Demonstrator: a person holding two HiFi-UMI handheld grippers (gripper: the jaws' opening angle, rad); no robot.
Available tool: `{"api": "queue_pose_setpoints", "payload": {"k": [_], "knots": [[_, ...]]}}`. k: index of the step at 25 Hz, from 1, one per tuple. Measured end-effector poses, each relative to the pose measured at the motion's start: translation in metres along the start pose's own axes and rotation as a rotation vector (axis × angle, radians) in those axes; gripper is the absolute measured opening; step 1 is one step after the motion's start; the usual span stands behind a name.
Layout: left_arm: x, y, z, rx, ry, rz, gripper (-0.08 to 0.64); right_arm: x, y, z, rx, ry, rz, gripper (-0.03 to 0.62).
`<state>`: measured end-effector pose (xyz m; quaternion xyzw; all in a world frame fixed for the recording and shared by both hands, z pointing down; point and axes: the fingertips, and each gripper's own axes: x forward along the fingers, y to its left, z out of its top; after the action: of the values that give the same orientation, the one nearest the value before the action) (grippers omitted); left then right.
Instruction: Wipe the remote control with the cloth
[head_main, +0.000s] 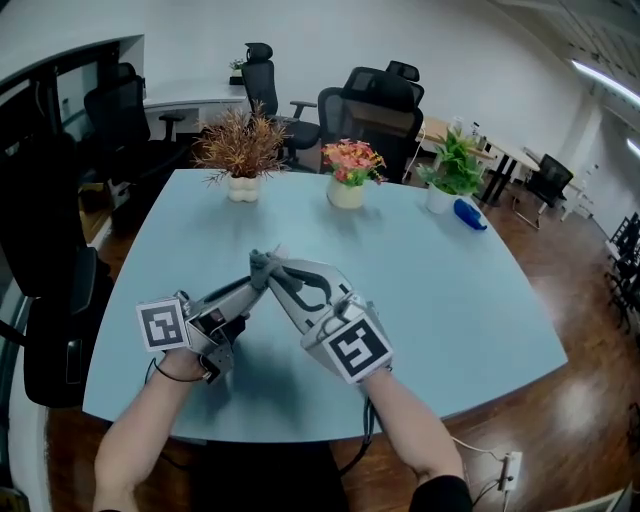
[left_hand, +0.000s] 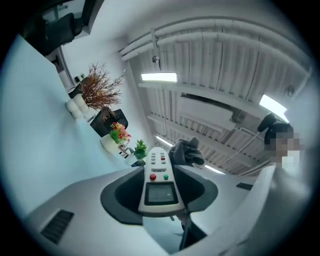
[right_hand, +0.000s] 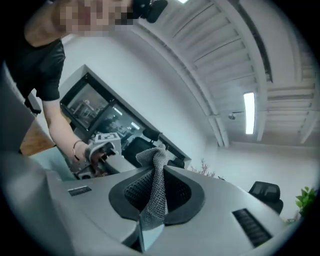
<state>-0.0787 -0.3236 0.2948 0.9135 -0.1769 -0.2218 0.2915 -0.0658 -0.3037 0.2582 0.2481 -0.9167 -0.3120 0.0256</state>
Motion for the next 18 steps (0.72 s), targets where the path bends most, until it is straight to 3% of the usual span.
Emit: {"api": "queue_pose_setpoints", "payload": {"k": [1, 3, 5, 7, 10, 12, 15, 16, 18], "knots": [[0.001, -0.002, -0.003, 0.016, 0.019, -0.011, 0.175, 0.001, -0.003, -0.002, 0.013, -0.001, -0.019, 0.026], [0.002, -0.008, -0.009, 0.024, 0.058, -0.049, 0.176, -0.007, -0.031, -0.009, 0.082, -0.001, -0.134, 0.026], [0.005, -0.018, -0.011, -0.016, 0.069, -0.124, 0.175, -0.020, -0.069, -0.023, 0.152, 0.039, -0.280, 0.026], [0.006, -0.024, -0.008, -0.073, 0.039, -0.184, 0.175, -0.029, -0.086, -0.025, 0.176, 0.030, -0.325, 0.026], [0.003, -0.020, -0.002, -0.153, -0.008, -0.210, 0.175, -0.026, -0.055, 0.017, 0.056, -0.132, -0.207, 0.027], [0.002, -0.020, 0.002, -0.183, -0.028, -0.221, 0.175, -0.017, -0.024, 0.024, -0.038, -0.103, -0.123, 0.026], [-0.003, -0.018, 0.012, -0.202, -0.081, -0.235, 0.176, -0.007, 0.015, 0.016, -0.102, -0.047, 0.020, 0.026], [-0.005, -0.019, 0.016, -0.208, -0.100, -0.246, 0.176, -0.007, 0.017, 0.017, -0.106, -0.050, 0.033, 0.026], [-0.006, -0.023, 0.020, -0.207, -0.122, -0.270, 0.176, -0.011, -0.006, 0.015, -0.053, -0.048, -0.066, 0.026]]}}
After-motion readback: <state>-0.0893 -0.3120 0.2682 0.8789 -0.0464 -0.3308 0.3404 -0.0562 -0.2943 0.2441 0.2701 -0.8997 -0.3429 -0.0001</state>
